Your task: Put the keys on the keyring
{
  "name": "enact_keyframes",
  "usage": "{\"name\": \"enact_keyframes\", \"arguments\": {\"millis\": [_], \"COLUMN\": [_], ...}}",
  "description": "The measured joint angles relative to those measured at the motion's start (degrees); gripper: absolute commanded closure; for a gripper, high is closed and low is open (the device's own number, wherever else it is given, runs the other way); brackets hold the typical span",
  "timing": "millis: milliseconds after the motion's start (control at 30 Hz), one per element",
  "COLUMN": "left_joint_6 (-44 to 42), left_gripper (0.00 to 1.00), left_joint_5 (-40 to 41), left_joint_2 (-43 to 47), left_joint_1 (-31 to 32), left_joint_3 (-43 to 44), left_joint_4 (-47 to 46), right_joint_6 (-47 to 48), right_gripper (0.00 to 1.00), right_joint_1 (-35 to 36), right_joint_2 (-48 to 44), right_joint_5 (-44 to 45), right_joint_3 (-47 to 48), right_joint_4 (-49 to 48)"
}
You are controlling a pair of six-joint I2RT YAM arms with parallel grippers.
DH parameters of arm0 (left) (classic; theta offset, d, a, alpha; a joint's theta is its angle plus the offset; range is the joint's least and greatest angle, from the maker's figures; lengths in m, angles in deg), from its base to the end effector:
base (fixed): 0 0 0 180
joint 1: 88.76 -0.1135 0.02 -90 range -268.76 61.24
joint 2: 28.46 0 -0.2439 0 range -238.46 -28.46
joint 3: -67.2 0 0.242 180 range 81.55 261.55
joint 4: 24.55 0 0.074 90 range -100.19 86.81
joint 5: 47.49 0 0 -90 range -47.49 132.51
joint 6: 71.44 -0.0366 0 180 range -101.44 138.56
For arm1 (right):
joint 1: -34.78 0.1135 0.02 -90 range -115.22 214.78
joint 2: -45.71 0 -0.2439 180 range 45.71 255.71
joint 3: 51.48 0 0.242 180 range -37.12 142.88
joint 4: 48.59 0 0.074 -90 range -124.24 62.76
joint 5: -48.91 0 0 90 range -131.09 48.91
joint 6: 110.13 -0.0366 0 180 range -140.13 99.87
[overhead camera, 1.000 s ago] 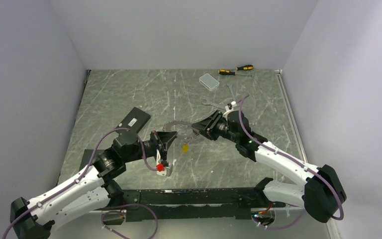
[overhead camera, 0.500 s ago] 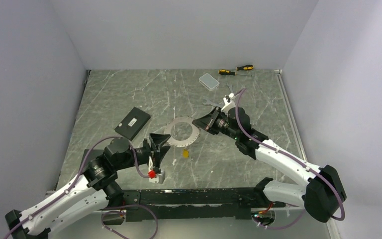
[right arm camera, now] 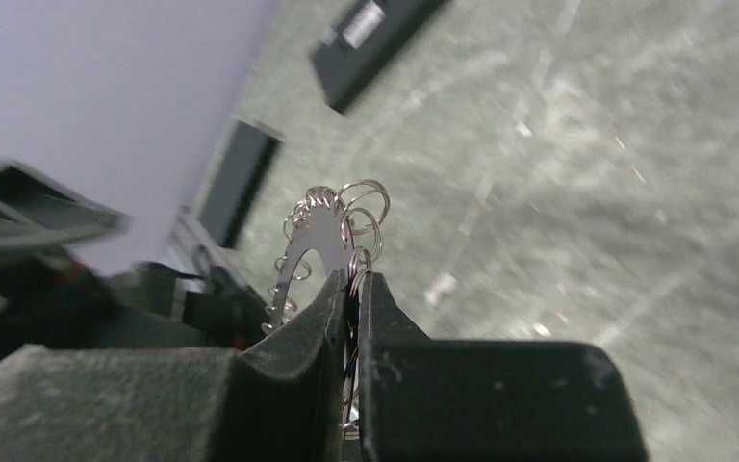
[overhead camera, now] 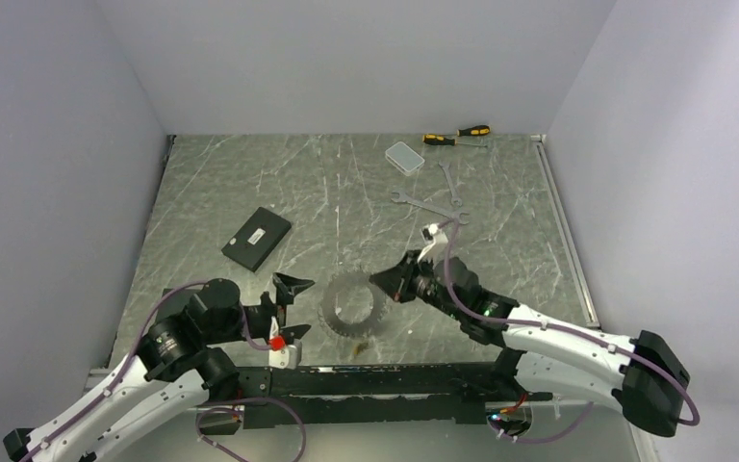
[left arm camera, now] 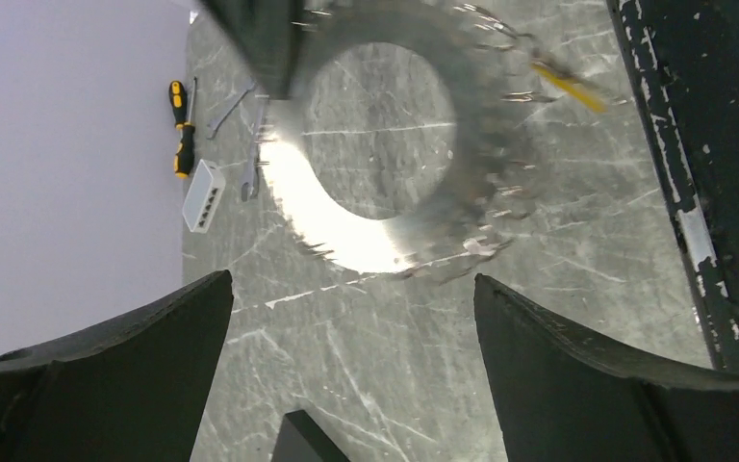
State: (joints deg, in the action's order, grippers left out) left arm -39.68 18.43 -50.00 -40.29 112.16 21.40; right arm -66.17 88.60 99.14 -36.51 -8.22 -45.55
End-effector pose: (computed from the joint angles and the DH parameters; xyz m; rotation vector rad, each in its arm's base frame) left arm 0.0647 -0.0956 0.2581 1.7040 0.9267 -0.2989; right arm 0.1325 0.1762 0.2414 -0.0710 1.9595 1.1380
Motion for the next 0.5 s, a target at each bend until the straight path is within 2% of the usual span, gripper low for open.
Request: {"name": "enact_keyframes", "arguments": {"millis": [167,367,500], "left_joint_6": [4.63,9.05,13.14], "left_gripper": [0.01,0.01,0.01], "left_joint_5": [1.25,2.75,3.82], "left_joint_2": [0.28,-0.31,-0.02], "left_joint_1": [0.00,0.00,0.00], "left_joint_3": [0.04,0.90,1.03], "left_joint_4": [0.66,0.72,-0.04], "right_joint_6": [0.07,2.12,2.51], "right_gripper": [1.00,1.00,1.00], "right_joint_1": [0.87,-0.28,-4.79], "right_joint_2": [5.05,18.56,24.57], "right_joint_5": [2.73,3.98,2.43], "right_joint_3": [-10.08,-10.84,-9.88], "right_joint_4": [-5.60,-16.31,-23.08]}}
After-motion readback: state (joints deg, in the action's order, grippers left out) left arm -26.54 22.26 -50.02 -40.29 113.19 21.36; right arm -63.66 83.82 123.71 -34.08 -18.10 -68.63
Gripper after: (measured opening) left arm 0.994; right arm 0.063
